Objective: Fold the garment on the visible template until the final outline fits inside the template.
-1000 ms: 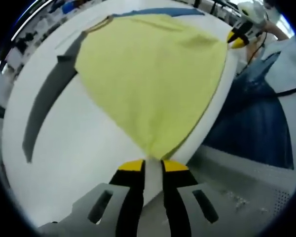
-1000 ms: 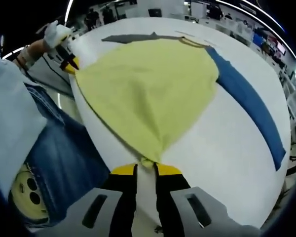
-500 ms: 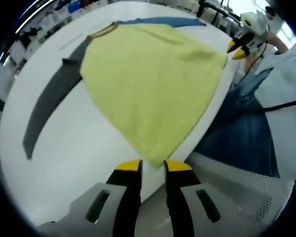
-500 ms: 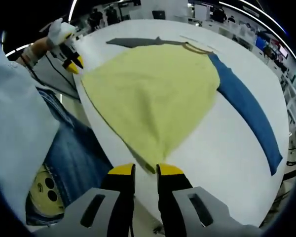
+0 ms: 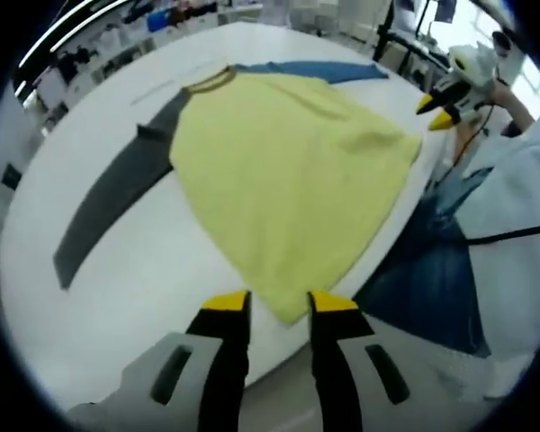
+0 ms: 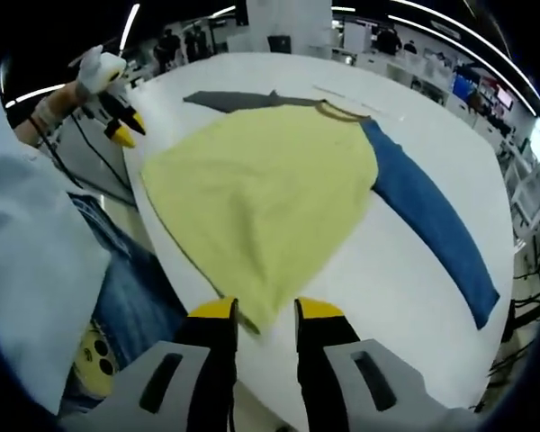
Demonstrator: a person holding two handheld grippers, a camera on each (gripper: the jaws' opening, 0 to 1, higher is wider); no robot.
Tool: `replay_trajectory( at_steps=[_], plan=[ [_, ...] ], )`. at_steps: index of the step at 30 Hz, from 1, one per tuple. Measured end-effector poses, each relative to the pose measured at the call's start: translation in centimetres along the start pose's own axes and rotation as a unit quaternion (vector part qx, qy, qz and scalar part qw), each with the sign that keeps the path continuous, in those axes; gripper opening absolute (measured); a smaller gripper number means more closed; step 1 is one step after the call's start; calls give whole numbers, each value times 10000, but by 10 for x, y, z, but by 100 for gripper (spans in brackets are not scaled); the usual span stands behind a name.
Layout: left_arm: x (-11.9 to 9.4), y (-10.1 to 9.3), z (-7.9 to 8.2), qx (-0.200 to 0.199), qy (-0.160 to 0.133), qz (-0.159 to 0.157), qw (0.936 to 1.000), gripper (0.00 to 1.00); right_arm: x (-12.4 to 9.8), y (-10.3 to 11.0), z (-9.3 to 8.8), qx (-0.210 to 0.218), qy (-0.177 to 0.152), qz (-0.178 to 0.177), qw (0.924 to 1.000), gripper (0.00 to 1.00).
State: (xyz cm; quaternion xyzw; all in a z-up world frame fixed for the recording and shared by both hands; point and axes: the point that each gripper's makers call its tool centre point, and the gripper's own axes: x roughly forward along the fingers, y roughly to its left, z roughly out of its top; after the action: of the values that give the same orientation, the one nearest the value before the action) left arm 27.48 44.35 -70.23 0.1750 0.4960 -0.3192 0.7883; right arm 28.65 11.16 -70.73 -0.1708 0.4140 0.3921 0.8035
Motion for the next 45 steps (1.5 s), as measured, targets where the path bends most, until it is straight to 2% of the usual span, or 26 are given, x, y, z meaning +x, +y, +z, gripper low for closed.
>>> replay_trajectory(
  at_steps=[6,10,12,17,23,26,28,35,41,45],
  plan=[
    [-1,2,1,61,46,94,9999,26,-7,-7,6,-41,-123,-138,9998,31],
    [-4,-2,9,27,-120,48,9999,26,-9,-9,5,-78,-98,-198,9997,34],
    [-7,-8,19,-92,-381,-68,9992,29,-9,-9,6,-82,-118,-201,9997,36],
    [-9,-8,24,-52,-524,12,9986,38,-12,-12,15,-135,-266,-293,9991,46],
    [-13,-5,28,-103,-636,181,9978,48,-17,-16,24,-113,-462,-347,9983,52],
    [-16,-7,31,-124,-752,175,9969,48,-20,-18,29,-109,-555,-369,9977,56],
    [-17,-9,34,-163,-821,142,9964,49,-21,-19,28,-138,-506,-407,9978,57],
    [-26,-13,51,-169,-1183,87,9928,54,-26,-21,36,-190,-631,-467,9967,64],
    [-30,-12,55,-155,-1261,121,9918,55,-31,-21,41,-216,-719,-466,9961,69],
    [-33,-10,56,-175,-1284,176,9914,62,-34,-21,41,-218,-679,-484,9963,74]
  ],
)
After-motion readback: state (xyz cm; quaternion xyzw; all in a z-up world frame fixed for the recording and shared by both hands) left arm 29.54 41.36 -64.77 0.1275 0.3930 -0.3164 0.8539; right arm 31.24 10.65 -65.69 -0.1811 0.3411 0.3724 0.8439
